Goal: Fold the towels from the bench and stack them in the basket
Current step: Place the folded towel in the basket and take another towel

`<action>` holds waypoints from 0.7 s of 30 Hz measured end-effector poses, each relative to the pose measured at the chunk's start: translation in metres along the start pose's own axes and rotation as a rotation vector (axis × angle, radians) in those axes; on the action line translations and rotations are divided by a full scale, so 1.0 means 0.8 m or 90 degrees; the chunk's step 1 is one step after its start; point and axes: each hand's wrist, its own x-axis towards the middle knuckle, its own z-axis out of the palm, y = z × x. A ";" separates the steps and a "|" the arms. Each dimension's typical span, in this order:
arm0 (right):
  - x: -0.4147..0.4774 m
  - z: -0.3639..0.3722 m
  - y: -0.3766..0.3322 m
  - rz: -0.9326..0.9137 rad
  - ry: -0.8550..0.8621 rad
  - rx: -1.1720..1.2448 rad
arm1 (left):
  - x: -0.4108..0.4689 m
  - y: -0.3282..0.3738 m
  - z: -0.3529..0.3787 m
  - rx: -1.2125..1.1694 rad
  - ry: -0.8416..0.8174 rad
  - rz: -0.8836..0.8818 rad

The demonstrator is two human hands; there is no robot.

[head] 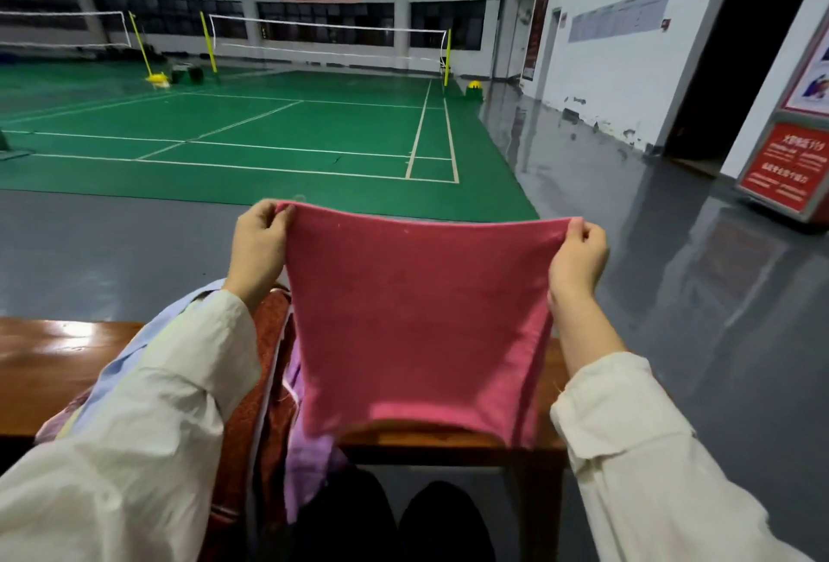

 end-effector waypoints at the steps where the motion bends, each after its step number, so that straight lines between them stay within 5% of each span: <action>1: 0.008 0.004 -0.009 -0.009 0.009 0.019 | 0.008 0.009 0.004 -0.011 0.018 0.014; 7: 0.009 -0.015 -0.001 -0.001 0.030 0.030 | -0.005 0.010 0.017 -0.013 0.035 0.032; 21: -0.144 -0.121 0.248 0.206 -0.003 -0.115 | -0.230 -0.194 0.000 0.123 -0.103 -0.172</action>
